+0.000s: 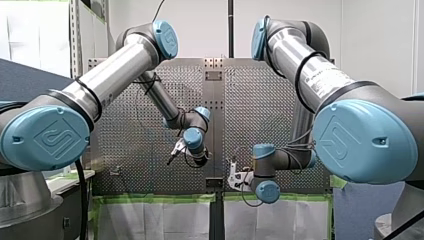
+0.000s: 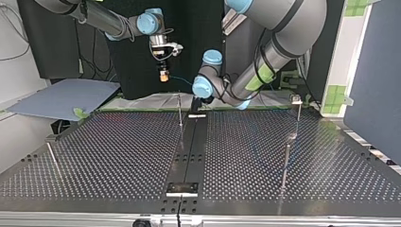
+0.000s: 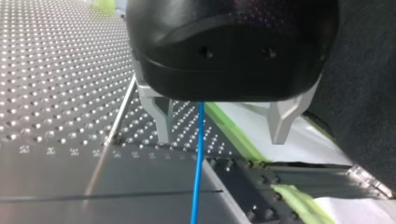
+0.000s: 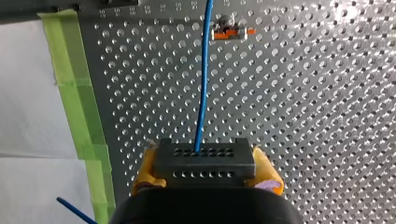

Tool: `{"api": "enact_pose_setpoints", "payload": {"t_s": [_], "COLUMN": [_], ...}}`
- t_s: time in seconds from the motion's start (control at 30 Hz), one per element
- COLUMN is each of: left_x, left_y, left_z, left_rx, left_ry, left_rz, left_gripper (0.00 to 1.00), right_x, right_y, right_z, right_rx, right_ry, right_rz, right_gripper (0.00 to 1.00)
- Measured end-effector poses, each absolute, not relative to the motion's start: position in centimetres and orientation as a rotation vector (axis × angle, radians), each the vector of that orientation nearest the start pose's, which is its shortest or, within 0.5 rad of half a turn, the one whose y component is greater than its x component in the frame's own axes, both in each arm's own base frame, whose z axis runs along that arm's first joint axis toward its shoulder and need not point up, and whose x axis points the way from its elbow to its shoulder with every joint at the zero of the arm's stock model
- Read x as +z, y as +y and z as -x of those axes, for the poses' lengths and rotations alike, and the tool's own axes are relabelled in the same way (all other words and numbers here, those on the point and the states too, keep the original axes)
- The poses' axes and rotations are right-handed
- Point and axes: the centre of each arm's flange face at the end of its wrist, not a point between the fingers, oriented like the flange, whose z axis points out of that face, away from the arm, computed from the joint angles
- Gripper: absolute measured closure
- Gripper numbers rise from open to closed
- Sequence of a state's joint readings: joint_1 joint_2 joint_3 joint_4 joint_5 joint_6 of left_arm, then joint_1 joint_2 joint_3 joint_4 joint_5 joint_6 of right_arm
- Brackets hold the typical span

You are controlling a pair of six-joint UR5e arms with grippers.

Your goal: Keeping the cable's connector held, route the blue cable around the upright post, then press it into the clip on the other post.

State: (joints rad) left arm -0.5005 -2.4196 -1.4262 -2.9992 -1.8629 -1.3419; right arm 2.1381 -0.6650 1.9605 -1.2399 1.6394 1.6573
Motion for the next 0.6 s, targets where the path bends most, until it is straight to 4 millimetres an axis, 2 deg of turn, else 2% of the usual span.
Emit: {"api": "enact_pose_setpoints", "payload": {"t_s": [0.6], "left_x": [5.1], "left_y": [-42.5], "left_z": [-48.8], "left_rx": [-0.011], "left_ry": [2.098], "left_rz": [-0.678], "left_gripper": [0.0], "right_x": [-5.7], "right_y": [-38.4], "right_z": [-39.5], "right_rx": [1.63], "right_ry": [-1.071], "right_rz": [-1.582], "right_gripper": [1.0]}}
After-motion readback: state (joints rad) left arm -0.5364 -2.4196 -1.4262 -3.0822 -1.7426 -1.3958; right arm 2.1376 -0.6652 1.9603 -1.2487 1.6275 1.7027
